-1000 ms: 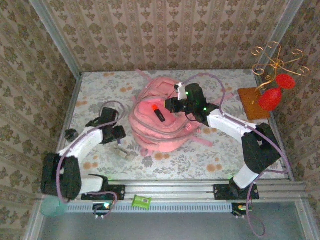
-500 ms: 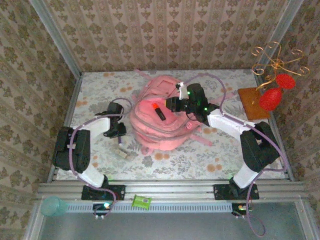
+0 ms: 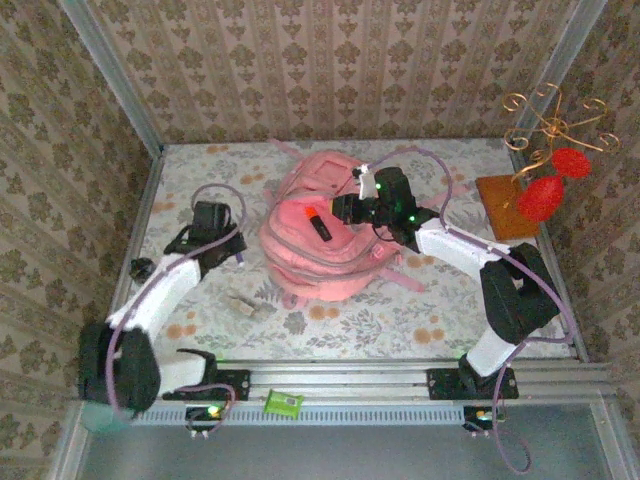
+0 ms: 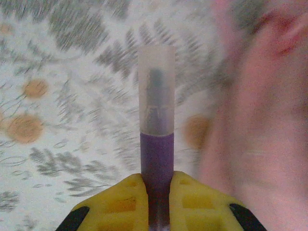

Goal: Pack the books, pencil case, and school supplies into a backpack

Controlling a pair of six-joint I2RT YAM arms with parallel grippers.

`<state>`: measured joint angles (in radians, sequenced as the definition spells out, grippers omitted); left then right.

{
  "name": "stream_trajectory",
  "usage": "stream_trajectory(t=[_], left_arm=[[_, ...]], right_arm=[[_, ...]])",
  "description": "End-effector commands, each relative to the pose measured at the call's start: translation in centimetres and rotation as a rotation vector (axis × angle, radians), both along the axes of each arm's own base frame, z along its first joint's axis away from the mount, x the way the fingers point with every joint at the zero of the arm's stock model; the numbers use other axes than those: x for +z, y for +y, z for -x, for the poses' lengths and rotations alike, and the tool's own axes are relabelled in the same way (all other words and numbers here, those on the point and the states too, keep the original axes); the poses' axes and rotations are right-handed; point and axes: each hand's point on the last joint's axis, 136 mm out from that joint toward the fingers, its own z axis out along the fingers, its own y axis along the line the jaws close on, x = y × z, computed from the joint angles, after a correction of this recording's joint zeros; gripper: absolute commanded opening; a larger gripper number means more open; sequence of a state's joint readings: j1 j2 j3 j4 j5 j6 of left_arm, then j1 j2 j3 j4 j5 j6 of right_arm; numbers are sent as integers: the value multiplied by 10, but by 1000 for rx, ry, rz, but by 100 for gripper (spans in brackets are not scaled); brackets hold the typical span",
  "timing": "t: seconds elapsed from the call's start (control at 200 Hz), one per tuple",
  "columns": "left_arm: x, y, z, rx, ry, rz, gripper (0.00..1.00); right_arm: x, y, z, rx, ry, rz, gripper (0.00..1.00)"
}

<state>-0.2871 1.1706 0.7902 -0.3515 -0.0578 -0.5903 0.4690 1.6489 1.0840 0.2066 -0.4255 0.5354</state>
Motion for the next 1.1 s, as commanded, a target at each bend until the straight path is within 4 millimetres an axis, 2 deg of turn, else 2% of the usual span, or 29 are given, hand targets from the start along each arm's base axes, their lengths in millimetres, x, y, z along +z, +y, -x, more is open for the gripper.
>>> stream_trajectory(t=[0.0,0.05,0.205,0.33,0.425,0.575,0.775,0.95,1.09], left_arm=[[36,-34,14,34,-105,183,4],[49,-59,17,22,-155,266,3],[71,-113,6,14,-236,416,4],[73,-150,-12,-7,-232,496,4],[69,-168,-26,-4,-218,535,6],[62,-183,-41,31,-211,582,10],[57,-191,-49,14,-200,557,22],[53,-203,-46,-68,-143,526,48],[51,-207,-40,-114,-114,509,54]], right_arm=[[5,-5,-8,-26,-29,-18,0],[5,-4,-8,-29,-29,-32,0],[16,7,-6,-33,-37,-95,0],[23,9,-3,-33,-48,-95,0],[25,10,-1,-34,-46,-100,0],[30,11,0,-35,-46,-110,0],[33,13,0,-25,-50,-111,0],[30,13,2,-19,-48,-103,0],[32,12,1,-21,-55,-98,0]])
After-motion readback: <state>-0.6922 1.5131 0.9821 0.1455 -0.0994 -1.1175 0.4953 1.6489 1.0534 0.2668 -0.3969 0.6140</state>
